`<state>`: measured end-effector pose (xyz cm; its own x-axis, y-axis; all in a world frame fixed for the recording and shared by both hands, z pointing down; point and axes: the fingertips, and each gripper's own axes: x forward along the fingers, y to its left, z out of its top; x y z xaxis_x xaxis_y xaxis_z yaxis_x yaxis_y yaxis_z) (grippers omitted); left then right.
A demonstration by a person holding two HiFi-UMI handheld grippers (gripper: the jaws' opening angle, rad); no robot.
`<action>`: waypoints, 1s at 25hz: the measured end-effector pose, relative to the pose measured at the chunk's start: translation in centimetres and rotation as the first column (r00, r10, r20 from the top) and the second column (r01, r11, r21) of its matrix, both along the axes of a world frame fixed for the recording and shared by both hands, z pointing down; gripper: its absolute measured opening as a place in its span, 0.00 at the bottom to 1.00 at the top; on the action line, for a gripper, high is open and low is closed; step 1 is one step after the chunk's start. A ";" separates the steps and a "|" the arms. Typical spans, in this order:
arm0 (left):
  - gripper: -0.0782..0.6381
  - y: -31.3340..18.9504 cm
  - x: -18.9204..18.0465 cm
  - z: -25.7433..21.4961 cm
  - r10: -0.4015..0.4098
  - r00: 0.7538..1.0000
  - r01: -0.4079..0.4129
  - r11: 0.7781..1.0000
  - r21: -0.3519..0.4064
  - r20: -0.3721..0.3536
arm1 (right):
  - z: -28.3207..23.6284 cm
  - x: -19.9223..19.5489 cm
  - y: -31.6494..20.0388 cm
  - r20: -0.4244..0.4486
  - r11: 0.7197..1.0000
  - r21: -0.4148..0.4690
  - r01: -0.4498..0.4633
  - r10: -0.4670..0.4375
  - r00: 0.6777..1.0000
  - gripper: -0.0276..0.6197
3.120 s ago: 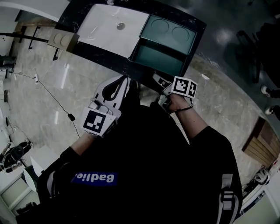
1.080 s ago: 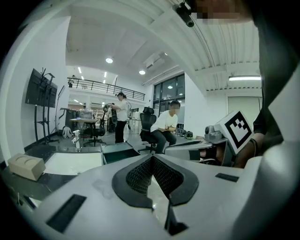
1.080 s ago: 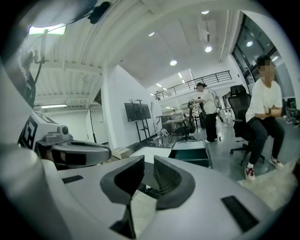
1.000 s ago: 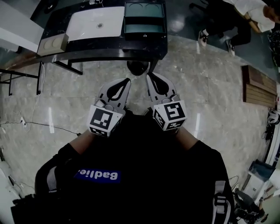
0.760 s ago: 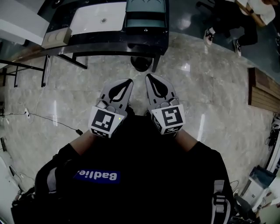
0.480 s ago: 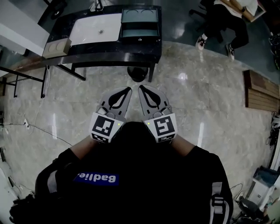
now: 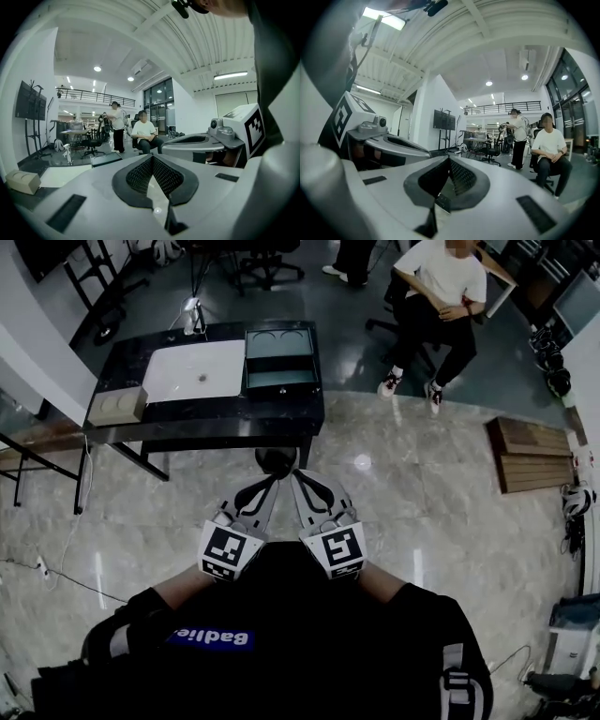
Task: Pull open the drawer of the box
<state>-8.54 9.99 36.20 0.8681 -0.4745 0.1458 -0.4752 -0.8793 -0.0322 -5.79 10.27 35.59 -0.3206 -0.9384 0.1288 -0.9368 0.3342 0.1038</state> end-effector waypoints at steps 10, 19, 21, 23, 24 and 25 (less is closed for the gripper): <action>0.10 -0.4 -1.0 0.2 0.007 1.000 -0.007 1.000 0.000 -0.001 | 0.6 -0.8 -0.3 0.017 1.000 -0.013 -0.010 0.010 1.000 0.05; 0.10 -0.7 -1.3 0.4 0.004 1.000 -0.004 1.000 -0.010 0.005 | 0.9 -1.0 -0.8 0.038 1.000 -0.021 -0.007 0.007 0.999 0.05; 0.10 -0.8 -1.5 0.5 0.001 1.000 -0.001 1.000 -0.011 0.006 | 1.0 -1.1 -0.9 0.039 1.000 -0.022 -0.005 0.005 0.999 0.05; 0.10 -0.8 -1.6 0.6 0.002 1.000 -0.002 1.000 -0.010 0.008 | 1.1 -1.2 -0.9 0.042 1.000 -0.024 -0.003 0.004 0.999 0.05; 0.10 -0.8 -1.6 0.6 0.003 1.000 -0.003 1.000 -0.010 0.009 | 1.2 -1.3 -0.9 0.043 1.000 -0.025 -0.002 0.003 0.999 0.05; 0.10 -0.8 -1.6 0.6 0.003 1.000 -0.003 1.000 -0.009 0.009 | 1.2 -1.3 -0.9 0.044 1.000 -0.025 -0.001 0.002 0.999 0.05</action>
<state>-10.17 9.21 36.81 0.8680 -0.4708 0.1578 -0.4725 -0.8809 -0.0290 -7.13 9.32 36.78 -0.3254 -0.9355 0.1381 -0.9406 0.3352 0.0545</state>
